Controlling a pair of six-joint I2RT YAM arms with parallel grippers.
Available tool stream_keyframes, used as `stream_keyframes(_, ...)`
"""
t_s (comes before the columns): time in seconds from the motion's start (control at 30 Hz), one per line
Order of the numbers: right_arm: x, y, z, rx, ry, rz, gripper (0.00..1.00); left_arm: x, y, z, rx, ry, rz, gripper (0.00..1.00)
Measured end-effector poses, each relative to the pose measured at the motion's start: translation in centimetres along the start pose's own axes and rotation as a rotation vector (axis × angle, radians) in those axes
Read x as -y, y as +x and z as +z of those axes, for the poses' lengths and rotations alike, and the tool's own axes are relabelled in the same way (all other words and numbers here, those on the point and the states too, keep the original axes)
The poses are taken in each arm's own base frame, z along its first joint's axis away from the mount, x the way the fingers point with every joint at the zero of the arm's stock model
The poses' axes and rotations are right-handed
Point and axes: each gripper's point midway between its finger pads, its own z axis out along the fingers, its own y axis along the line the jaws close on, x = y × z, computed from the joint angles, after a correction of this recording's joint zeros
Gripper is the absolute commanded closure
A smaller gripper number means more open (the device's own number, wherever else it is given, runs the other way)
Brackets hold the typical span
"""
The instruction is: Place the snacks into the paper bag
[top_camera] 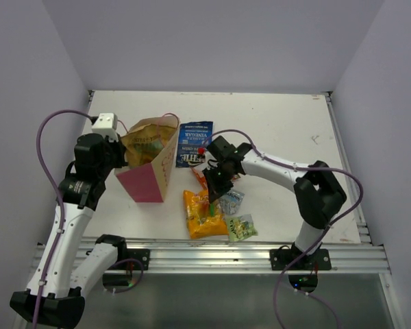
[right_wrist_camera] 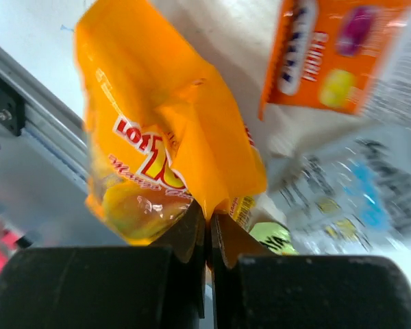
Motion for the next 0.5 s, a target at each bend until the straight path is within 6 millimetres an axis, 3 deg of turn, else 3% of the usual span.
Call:
stream_keyframes(0.07, 0.3, -0.8, -2.0, 0.025, 0.082, -0.018, 1.00, 0.0, 0.1, -0.1, 0.000, 0.000, 0.000, 1.00)
stream_keyframes(0.17, -0.4, -4.1, -7.4, 0.137, 0.209, -0.065, 1.00, 0.0, 0.2, -0.2, 0.003, 0.000, 0.000, 1.00)
stream_keyframes(0.27, -2.5, -9.4, -14.7, 0.338, 0.324, -0.131, 1.00, 0.0, 0.1, -0.4, 0.009, 0.001, 0.000, 1.00)
stream_keyframes(0.37, -4.9, -14.4, -23.6, 0.609, 0.412, -0.172, 1.00, -0.1, 0.2, -0.4, 0.009, 0.001, 0.000, 1.00)
stream_keyframes(0.5, -7.7, -18.6, -32.5, 0.917, 0.464, -0.193, 1.00, -0.1, 0.3, -0.4, 0.011, 0.002, 0.000, 1.00)
